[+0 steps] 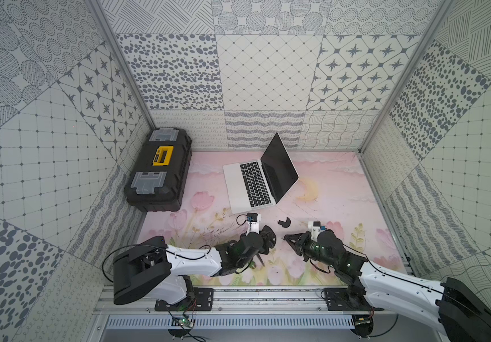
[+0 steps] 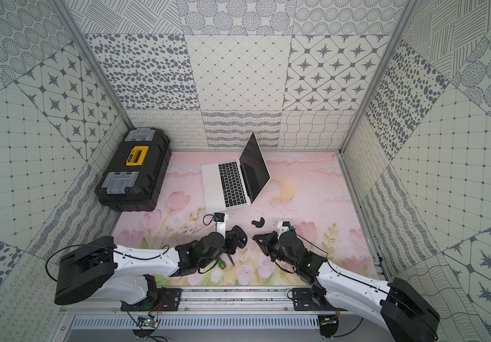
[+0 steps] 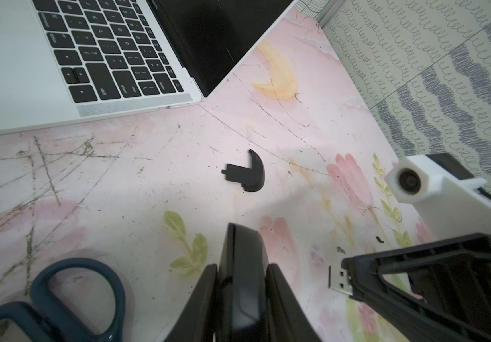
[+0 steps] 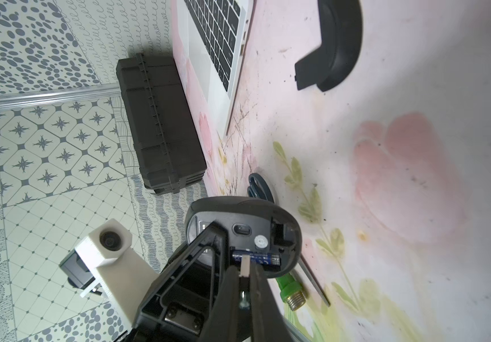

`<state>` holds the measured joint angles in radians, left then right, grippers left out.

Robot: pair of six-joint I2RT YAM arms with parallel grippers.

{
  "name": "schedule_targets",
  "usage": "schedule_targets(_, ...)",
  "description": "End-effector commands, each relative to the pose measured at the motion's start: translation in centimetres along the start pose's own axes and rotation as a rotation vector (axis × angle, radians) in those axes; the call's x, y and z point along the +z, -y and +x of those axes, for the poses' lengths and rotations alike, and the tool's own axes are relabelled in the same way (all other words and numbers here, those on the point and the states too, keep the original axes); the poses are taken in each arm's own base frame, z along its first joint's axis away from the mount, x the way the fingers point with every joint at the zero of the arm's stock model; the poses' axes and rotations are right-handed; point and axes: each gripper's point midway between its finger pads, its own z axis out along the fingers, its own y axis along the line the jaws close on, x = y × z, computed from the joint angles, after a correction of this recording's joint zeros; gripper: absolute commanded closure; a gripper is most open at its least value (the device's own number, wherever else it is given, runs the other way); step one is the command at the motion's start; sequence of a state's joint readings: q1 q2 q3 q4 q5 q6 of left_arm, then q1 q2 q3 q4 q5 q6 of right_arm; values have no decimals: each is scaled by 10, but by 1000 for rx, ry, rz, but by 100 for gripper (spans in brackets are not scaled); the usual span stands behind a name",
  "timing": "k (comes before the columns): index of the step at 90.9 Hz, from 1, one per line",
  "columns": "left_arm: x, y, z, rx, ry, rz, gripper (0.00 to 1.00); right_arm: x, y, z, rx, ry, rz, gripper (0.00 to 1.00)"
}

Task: Insert the wireless mouse receiver into the laptop
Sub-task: Place the mouse at the center of the board, then place the USB plug at the center of the board.

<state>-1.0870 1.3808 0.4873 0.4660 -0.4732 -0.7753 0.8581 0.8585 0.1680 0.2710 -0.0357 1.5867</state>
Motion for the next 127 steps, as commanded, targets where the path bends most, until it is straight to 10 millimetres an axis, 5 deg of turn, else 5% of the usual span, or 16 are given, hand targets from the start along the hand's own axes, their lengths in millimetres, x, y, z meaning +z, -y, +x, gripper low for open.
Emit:
schedule_targets(1,-10,-8,-20,-49,14,4,100,-5,16,-6,-66,38,86,94)
schedule_targets(14,-34,-43,-33,-99,-60,-32,100,-6,24,-9,-141,43,171,94)
schedule_targets(35,-69,-132,-31,-300,-176,-141,100,10,33,-4,-212,0,241,94)
schedule_targets(62,-81,-203,-12,-526,-176,-305,97,27,27,-1,-282,-25,263,94)
schedule_targets(79,-83,-217,-4,-572,-180,-366,74,35,31,-3,-321,-27,301,94)
schedule_targets(101,-93,-221,-14,-559,-158,-424,24,52,37,-4,-374,-45,354,94)
schedule_targets(127,-111,-197,-58,-490,-106,-379,14,56,70,-6,-424,-75,496,88)
